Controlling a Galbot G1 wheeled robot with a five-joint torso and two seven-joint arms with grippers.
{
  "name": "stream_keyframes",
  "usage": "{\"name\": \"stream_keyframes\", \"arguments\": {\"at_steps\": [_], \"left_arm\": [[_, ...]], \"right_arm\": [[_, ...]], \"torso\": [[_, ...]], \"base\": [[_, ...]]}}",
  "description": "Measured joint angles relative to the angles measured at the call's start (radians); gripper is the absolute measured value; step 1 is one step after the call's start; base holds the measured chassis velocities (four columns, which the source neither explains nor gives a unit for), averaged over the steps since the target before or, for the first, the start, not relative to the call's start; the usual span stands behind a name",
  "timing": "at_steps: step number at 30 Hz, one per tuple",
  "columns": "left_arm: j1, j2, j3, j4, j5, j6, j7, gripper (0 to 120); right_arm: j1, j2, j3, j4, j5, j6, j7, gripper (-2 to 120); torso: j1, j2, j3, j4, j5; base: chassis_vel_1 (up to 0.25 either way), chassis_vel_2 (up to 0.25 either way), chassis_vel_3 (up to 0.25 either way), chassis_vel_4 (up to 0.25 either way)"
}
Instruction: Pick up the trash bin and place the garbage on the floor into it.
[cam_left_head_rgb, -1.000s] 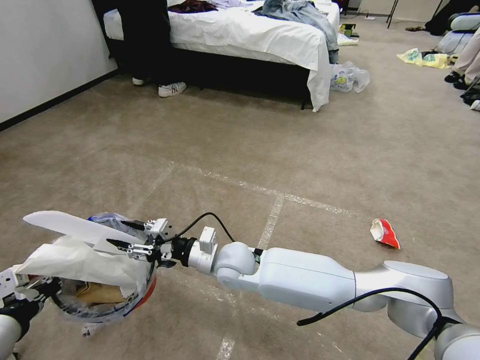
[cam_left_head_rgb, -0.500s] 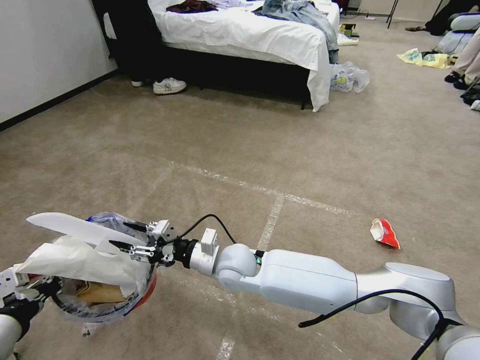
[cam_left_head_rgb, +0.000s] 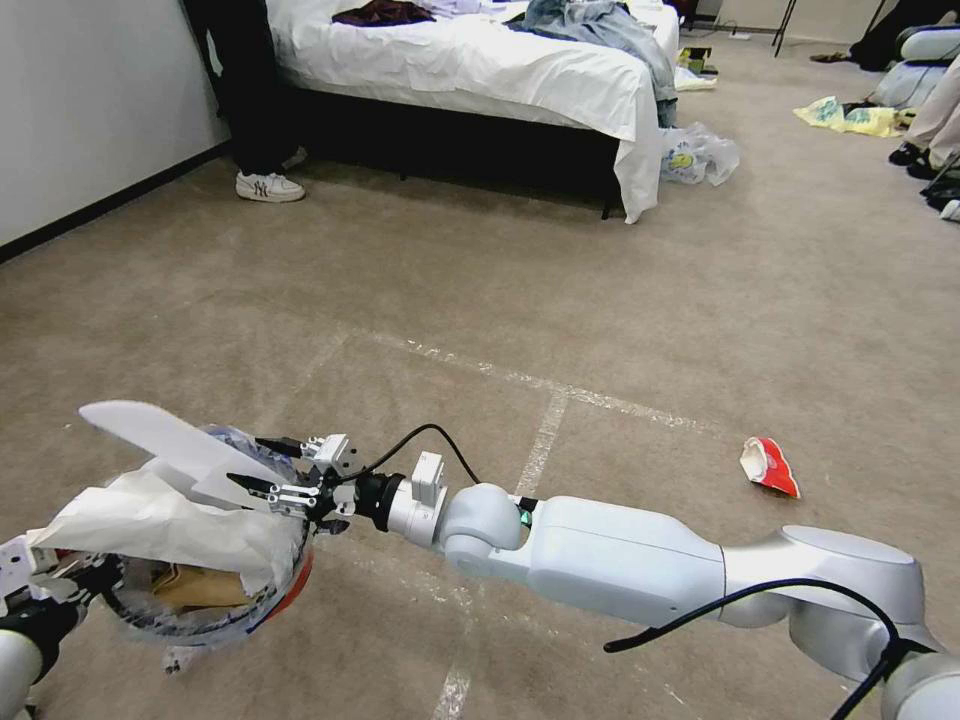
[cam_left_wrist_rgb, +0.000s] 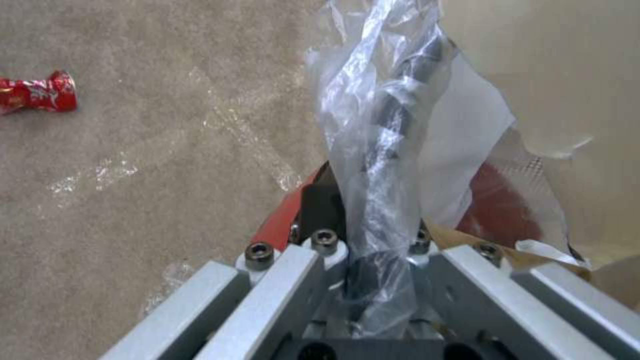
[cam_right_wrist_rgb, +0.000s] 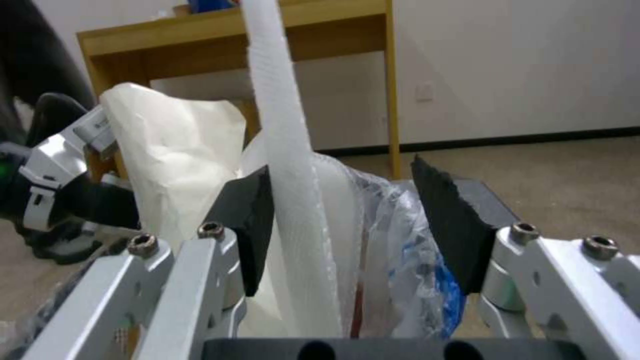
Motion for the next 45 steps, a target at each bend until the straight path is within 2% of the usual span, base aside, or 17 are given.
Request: {"name": "stream_keyframes", "arguments": {"at_steps": [19, 45], "left_arm": [[0.008, -0.009, -0.002, -0.012, 0.000, 0.000, 0.002, 1], [0.003, -0.008, -0.006, -0.008, 0.000, 0.000, 0.001, 1]], "right_arm": [[0.006, 0.012, 0.001, -0.006, 0.002, -0.009, 0.016, 54], [0.003, -0.009, 0.002, 0.027, 0.001, -0.010, 0.015, 54]], "torso": [[0.000, 0.000, 0.000, 0.0000, -0.0002], [0.000, 0.000, 0.000, 0.0000, -0.0001]], "base": [[0.000, 0.000, 0.000, 0.000], [0.000, 0.000, 0.000, 0.000]]}}
